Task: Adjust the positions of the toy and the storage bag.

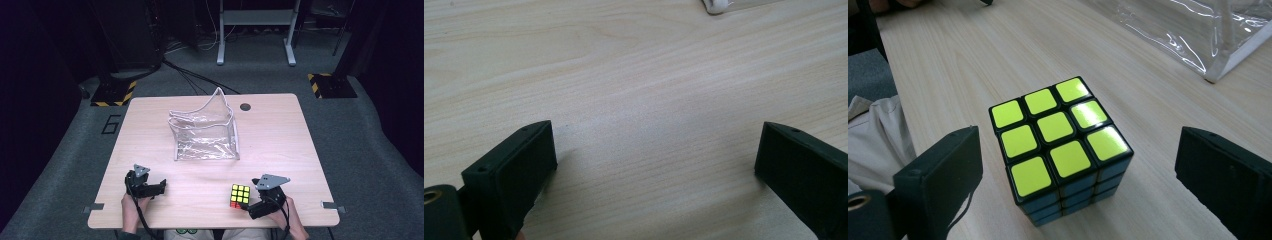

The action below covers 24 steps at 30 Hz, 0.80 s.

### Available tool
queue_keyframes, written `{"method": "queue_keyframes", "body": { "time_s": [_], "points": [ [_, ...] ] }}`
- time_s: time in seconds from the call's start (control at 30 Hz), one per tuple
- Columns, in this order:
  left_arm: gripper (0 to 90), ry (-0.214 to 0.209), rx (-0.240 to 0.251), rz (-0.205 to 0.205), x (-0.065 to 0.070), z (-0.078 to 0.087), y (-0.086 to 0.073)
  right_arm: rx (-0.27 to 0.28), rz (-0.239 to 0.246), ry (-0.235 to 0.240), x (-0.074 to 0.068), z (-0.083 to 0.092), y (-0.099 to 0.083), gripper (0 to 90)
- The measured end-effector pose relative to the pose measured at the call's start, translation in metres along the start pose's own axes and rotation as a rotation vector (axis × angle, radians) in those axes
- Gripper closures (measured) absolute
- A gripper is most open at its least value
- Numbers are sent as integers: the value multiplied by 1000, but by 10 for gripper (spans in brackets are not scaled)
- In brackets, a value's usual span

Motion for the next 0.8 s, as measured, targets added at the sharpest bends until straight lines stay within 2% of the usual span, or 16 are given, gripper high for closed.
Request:
{"method": "queue_keyframes", "body": {
  "time_s": [0.23,0.47,0.5,0.6,0.63,0.8],
  "points": [
    [32,0,0,0,0,0,0,-31,23,11,-6,-12,-1,68],
    [32,0,0,0,0,0,0,-64,40,3,-8,-22,-6,172],
    [32,0,0,0,0,0,0,-75,41,4,-9,-24,-8,221],
    [32,0,0,0,0,0,0,-88,52,-1,-10,-27,-9,268],
    [32,0,0,0,0,0,0,-95,57,-2,-10,-30,-11,323],
    [32,0,0,0,0,0,0,-90,55,-13,-11,-32,-11,332]
  ]
}}
Point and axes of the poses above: each handheld gripper's, and its own axes: z roughly backward along the jaws, y roughly out of its top, x roughly to its right, the point moved 9 cm from there along -z, roughly forward along the jaws, and after that the axes turned 5 degrees about -y, right-handed, at the moved point
